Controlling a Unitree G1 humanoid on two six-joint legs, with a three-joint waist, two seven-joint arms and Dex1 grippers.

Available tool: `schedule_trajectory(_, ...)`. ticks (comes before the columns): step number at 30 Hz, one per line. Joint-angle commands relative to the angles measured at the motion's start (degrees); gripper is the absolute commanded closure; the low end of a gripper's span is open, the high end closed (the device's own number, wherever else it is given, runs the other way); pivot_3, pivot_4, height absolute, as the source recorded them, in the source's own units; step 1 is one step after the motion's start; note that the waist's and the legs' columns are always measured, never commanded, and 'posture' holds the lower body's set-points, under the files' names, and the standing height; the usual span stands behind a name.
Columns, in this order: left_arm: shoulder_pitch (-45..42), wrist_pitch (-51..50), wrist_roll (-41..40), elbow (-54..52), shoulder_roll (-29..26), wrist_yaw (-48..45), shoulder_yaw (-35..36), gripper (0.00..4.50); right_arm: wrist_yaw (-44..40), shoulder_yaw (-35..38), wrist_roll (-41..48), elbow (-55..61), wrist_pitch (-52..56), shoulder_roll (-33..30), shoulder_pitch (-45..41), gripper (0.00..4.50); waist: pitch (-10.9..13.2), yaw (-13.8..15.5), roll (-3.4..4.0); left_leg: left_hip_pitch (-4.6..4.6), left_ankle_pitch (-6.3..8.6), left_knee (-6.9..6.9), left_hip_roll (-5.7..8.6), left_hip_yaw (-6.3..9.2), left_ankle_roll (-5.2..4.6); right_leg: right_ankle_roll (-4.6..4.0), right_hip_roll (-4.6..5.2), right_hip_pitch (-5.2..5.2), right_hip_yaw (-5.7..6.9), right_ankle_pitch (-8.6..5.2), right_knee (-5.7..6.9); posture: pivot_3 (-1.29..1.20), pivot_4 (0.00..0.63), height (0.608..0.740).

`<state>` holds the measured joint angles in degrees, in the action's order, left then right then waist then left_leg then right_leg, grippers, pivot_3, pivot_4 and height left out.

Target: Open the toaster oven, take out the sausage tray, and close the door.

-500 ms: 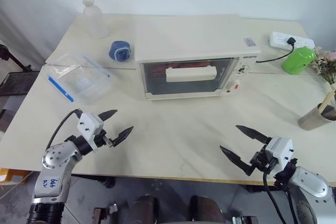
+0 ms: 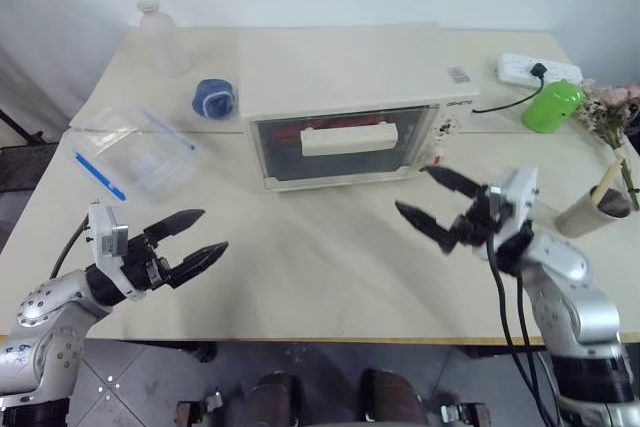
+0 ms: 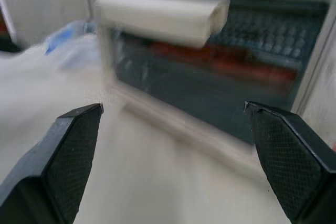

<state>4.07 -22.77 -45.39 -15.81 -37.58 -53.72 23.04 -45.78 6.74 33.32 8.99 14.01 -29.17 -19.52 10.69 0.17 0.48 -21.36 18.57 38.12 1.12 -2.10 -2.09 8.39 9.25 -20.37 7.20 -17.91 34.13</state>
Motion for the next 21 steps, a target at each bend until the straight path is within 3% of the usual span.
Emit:
schedule_trajectory(1, 0.11, 0.05, -1.16, -3.23, 0.10, 0.84, 1.27, 0.03, -1.01, -0.92, 0.29, -2.56, 1.16, 0.97, -3.75, 0.00, 0.00, 0.33, 0.00, -0.03, 0.01, 0.00, 0.03, 0.02, -0.01, 0.00, 0.00, -0.03, 0.00, 0.00, 0.04, 0.00, 0.150, 0.740)
schedule_trajectory(9, 3.49, 0.14, -0.15, -6.75, 2.15, 3.25, 0.44, 0.03, -6.50, -4.19, 0.02, -2.76, -0.04, 3.11, -7.87, 0.00, 0.00, -0.26, 0.00, -0.09, 0.06, -0.01, 0.07, -0.06, -0.09, 0.02, 0.01, -0.10, 0.02, 0.01, 0.04, 0.00, 0.150, 0.740)
schedule_trajectory(15, 1.07, -2.33, -2.99, -5.12, 1.45, 5.60, 2.25, 0.03, -13.63, -5.57, -5.35, 0.35, -10.55, 0.33, -1.95, 0.00, 0.00, -0.12, 0.00, -0.09, 0.05, 0.01, 0.05, -0.13, -0.08, 0.02, 0.00, -0.12, 0.00, 0.01, 0.04, 0.00, 0.150, 0.740)
schedule_trajectory(21, -7.31, -3.36, -4.23, 1.74, 0.18, 3.93, 2.14, 1.56, -15.99, -5.33, -11.41, -1.26, -22.17, -1.53, 2.26, 0.00, 0.02, -0.47, -0.04, -0.06, 0.06, 0.01, 0.05, -0.28, -0.07, 0.02, -0.02, -0.15, -0.03, 0.01, 0.03, 0.00, 0.150, 0.740)
